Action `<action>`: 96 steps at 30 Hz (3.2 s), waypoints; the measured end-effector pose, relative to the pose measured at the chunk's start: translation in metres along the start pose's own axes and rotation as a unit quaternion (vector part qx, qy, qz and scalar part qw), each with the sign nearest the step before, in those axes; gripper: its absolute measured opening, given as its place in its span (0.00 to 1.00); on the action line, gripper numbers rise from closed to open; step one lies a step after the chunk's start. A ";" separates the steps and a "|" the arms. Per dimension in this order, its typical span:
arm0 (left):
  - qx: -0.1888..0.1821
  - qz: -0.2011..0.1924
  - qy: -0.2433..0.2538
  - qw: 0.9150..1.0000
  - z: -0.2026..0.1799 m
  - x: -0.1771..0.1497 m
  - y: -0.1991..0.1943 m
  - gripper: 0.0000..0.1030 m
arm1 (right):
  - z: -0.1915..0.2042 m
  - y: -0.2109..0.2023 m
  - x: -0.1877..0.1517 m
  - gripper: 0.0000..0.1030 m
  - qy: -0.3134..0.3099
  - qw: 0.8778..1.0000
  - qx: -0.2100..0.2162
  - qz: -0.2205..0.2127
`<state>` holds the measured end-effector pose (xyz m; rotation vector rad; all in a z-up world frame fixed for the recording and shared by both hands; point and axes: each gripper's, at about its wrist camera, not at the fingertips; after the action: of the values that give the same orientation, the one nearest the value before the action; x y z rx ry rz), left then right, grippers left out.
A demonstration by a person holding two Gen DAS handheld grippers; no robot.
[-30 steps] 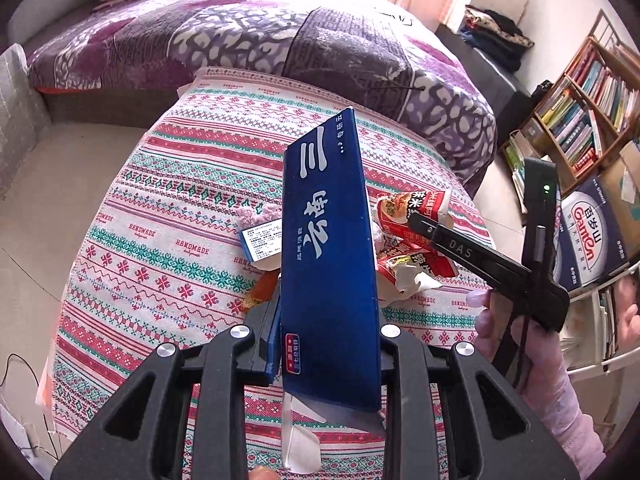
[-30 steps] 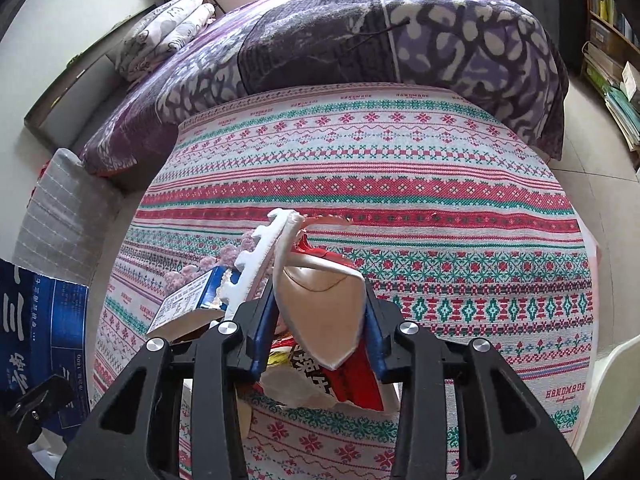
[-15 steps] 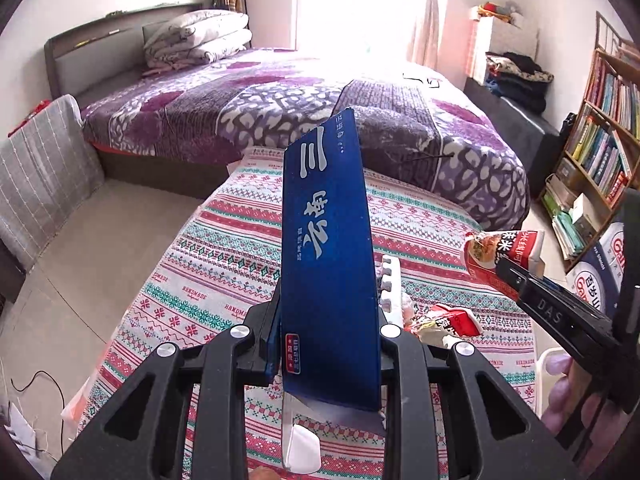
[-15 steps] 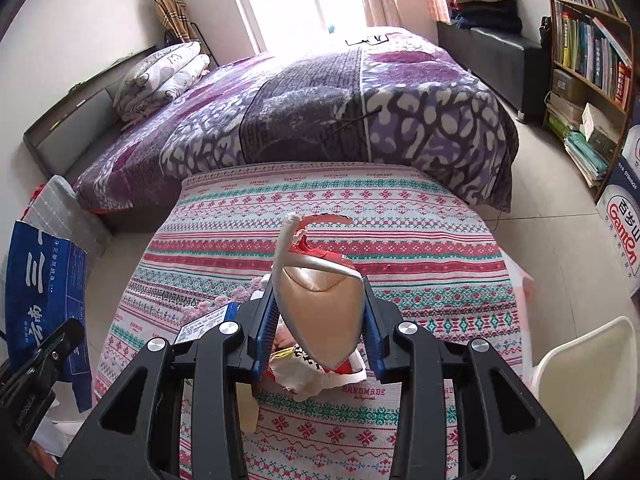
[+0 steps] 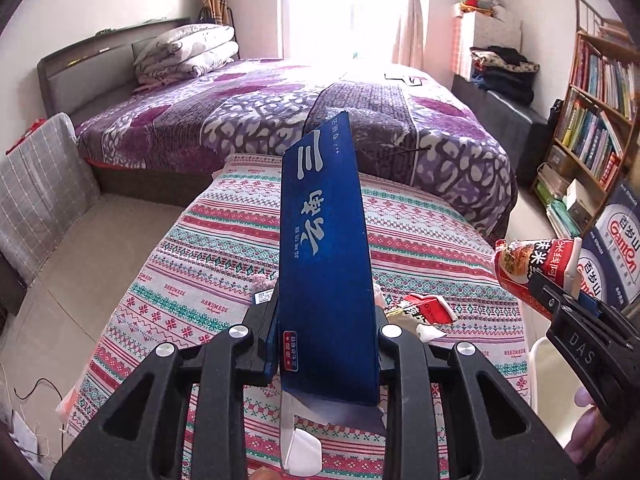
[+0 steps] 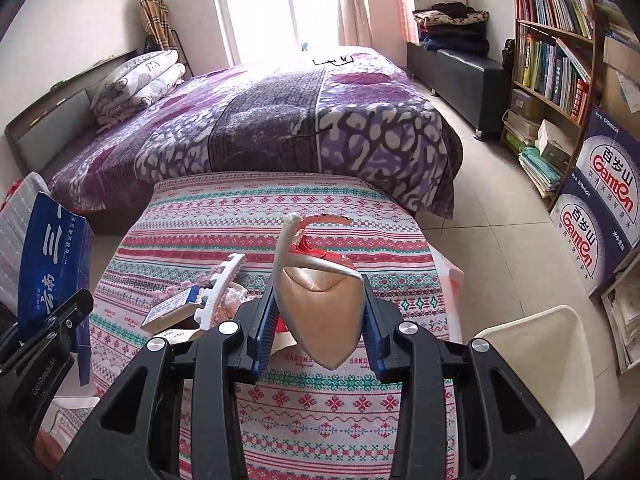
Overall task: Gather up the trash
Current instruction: 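Carry both items to the bin and open the right gripper over it, then lower the blue box into the bin and open the left gripper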
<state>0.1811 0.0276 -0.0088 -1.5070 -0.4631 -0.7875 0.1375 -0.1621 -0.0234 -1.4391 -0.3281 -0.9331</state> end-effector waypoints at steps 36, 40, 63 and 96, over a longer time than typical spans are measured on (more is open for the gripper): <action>-0.069 0.007 0.041 0.997 -0.116 -0.021 -0.010 0.27 | -0.130 -0.047 -0.009 0.35 0.067 0.994 -0.077 -0.023; -0.078 0.009 0.055 0.995 -0.133 -0.026 -0.011 0.27 | -0.151 -0.050 -0.010 0.35 0.086 0.992 -0.092 -0.017; -0.178 0.033 0.173 0.968 -0.246 -0.072 -0.024 0.27 | -0.251 -0.075 -0.032 0.49 0.186 0.962 -0.199 0.009; -0.242 0.080 0.164 0.953 -0.284 -0.079 -0.016 0.52 | -0.275 -0.102 -0.035 0.82 0.217 0.951 -0.217 -0.036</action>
<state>0.0603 -0.2356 -0.0678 -1.7896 0.1149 -1.0480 -0.0479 -0.3920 -0.0221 -1.5684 0.1656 -1.4111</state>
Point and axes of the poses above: each gripper's, at about its wrist camera, not at the fingertips, and y roughly the way its jaws point, z to its left, x to its top, and after that the axes turned 4 degrees about x, right-handed
